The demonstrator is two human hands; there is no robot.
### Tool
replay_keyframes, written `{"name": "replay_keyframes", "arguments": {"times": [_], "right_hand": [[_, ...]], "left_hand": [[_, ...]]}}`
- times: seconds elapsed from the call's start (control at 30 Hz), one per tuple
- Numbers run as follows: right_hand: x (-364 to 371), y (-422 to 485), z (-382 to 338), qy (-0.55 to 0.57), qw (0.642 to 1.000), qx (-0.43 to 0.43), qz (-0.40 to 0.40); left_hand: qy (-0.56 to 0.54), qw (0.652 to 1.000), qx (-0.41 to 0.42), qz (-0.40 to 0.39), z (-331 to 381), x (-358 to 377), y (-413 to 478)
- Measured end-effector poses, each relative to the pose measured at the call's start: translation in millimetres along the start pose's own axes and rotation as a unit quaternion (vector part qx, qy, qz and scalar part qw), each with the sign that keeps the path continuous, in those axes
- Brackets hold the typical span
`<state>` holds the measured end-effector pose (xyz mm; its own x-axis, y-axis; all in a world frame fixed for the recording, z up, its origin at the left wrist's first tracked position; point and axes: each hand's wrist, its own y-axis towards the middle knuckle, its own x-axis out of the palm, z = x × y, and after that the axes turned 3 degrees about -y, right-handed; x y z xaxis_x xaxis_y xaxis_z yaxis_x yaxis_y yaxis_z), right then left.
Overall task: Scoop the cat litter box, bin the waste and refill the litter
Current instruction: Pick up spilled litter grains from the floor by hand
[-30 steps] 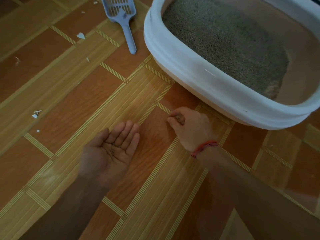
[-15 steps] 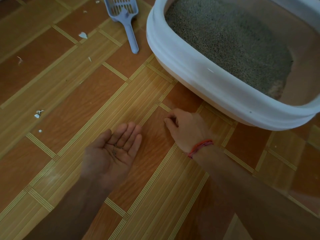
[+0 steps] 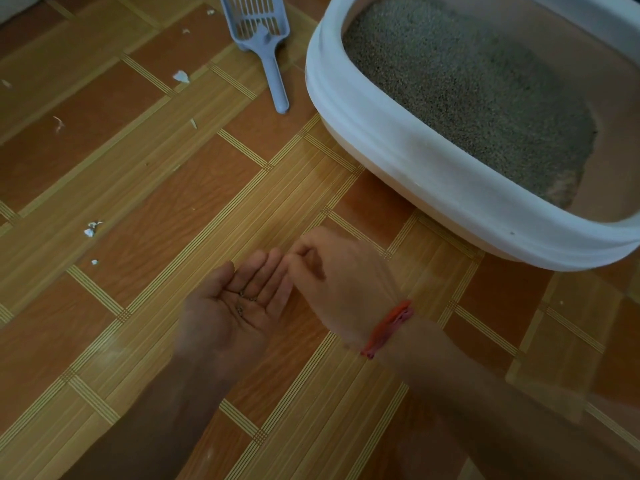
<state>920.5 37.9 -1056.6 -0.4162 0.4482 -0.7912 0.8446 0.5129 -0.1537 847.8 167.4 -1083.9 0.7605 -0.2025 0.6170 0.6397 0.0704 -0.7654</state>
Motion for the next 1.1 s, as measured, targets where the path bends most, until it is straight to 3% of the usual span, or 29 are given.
{"name": "replay_keyframes", "arguments": {"times": [0.23, 0.37, 0.53, 0.7, 1.1], "right_hand": [[14.2, -11.3, -20.2, 0.014, 0.997, -0.063, -0.042], [12.6, -11.5, -17.1, 0.019, 0.997, -0.067, -0.028], [0.0, 7.0, 12.1, -0.011, 0.999, -0.002, 0.04], [-3.7, 29.4, 46.5, -0.071, 0.994, 0.081, 0.031], [5.8, 48.5, 44.6, -0.102, 0.992, 0.069, 0.021]], "left_hand": [[0.05, 0.998, -0.036, 0.015, -0.9, -1.8, 2.2], [0.04, 0.998, -0.039, 0.011, -1.1, -1.1, 2.5], [-0.004, 1.0, -0.003, 0.012, 4.3, 3.4, 1.8], [-0.004, 1.0, 0.01, 0.003, 10.0, 4.2, -0.6], [-0.01, 1.0, 0.006, 0.0, 13.6, 0.4, -1.0]]}}
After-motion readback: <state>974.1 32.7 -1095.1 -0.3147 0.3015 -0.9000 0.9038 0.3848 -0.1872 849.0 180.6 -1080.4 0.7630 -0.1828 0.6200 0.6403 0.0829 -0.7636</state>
